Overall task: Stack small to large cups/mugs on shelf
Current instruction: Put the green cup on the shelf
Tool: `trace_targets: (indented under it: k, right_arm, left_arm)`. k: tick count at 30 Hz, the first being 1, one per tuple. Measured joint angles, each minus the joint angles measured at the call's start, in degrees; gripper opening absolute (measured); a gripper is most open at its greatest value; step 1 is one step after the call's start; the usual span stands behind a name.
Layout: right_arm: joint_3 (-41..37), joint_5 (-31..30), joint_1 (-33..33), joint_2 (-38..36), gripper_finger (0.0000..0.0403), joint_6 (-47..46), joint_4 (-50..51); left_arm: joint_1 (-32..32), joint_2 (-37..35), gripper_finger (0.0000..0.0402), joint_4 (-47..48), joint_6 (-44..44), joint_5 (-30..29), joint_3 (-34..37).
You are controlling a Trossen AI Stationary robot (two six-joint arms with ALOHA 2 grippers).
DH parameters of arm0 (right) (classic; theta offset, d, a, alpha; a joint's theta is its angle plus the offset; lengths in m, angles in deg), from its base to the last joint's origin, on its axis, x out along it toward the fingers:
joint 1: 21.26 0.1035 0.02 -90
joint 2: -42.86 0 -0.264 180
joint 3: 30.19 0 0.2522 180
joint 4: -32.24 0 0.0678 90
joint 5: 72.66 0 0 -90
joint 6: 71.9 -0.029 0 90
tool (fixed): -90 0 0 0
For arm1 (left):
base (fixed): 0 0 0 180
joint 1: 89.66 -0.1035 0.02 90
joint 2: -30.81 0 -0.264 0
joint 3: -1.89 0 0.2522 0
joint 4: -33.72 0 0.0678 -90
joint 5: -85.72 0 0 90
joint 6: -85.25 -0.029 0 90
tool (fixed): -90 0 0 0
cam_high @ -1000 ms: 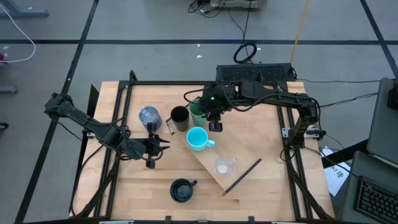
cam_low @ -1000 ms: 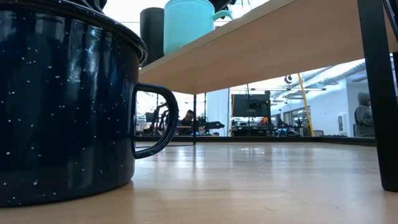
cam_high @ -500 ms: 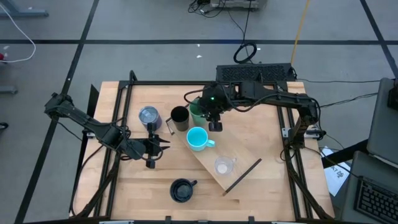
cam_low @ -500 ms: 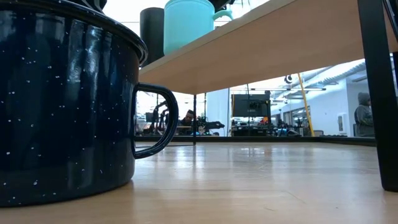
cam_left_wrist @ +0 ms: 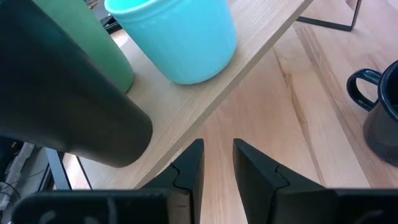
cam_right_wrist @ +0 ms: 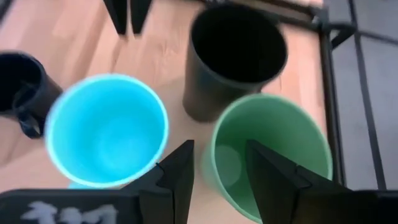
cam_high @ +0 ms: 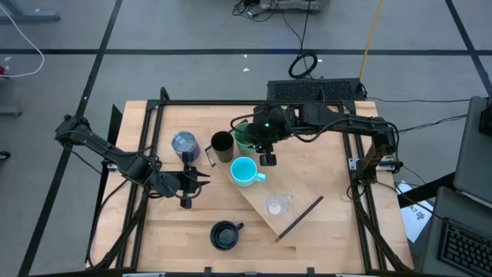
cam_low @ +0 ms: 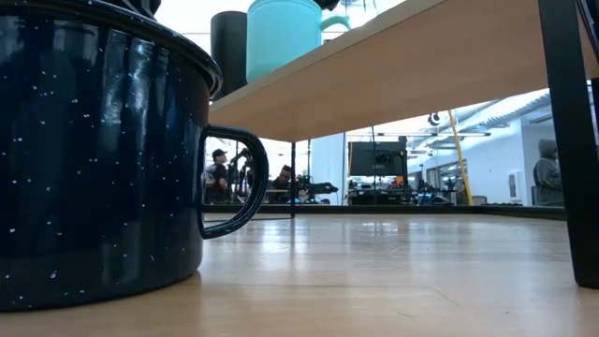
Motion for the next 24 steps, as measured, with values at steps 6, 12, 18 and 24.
trace_targets:
  k: [6,12,18,24]
  right_arm:
    - [0.07,0.00,1.54,-4.54,0.0132,-1.57,-0.98]
    - [-7.08,-0.17,3.75,-9.88,0.0132,-6.02,0.70]
    - [-27.12,-1.17,3.32,-16.89,0.0132,-7.71,-14.08]
    - [-42.10,0.82,-0.69,-20.81,0.0123,-8.03,-28.95]
  left_arm:
    - [0.00,0.00,0.0088,0.12,-0.22,0.02,0.00]
    - [0.00,0.00,0.0088,0.01,-0.70,0.02,0.00]
    - [0.00,-0.02,0.0088,-0.76,-1.73,0.02,0.00]
    - [0.00,0.00,0.0088,-0.77,-1.66,0.02,0.00]
